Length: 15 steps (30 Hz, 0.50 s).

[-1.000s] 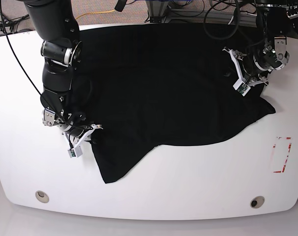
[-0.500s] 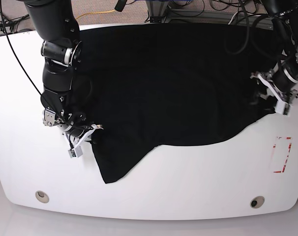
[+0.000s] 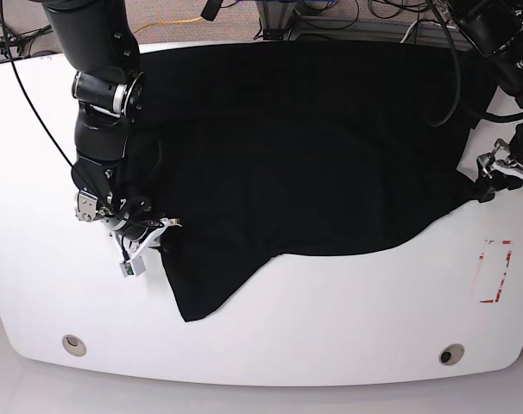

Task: Fold the T-shirt properly
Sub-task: 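Slide the left gripper along the shirt edge toward the hem and grasp, then hold the hem corners with both grippers, pulling the shirt taut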

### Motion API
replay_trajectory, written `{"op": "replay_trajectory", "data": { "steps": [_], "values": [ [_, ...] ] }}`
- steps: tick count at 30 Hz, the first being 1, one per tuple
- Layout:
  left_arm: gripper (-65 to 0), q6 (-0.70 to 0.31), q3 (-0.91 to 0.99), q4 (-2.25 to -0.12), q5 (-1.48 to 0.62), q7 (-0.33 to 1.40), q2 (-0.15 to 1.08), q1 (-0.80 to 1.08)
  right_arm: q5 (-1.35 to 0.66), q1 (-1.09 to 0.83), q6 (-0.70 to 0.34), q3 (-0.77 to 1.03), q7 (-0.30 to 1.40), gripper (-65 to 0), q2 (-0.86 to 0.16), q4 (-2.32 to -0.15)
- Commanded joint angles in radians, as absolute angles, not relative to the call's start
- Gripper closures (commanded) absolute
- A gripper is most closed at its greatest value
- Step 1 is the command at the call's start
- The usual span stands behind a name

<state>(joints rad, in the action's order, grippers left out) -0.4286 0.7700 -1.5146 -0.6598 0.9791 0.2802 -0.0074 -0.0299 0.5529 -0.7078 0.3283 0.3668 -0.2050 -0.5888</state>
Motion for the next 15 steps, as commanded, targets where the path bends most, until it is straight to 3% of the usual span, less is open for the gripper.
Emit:
{"op": "replay_trajectory", "data": {
  "steps": [1,9,15],
  "values": [
    [-48.5,-0.430,0.769,-1.472,-0.671,0.961,0.300,-0.042,0.010,0.564,-0.698,0.328,0.417,-6.7,-0.208,-0.590],
    [-48.5,-0.433,0.768,-1.310,-0.493,0.894,0.292,-0.136,0.010,0.564,-0.698,0.326,0.417,-6.7,-0.193,-0.590],
    [-48.5,-0.435,0.766,-1.211,-0.484,0.877,0.292,-0.174,0.010,0.564,-0.698,0.326,0.417,-6.7,-0.191,-0.590]
  ]
}}
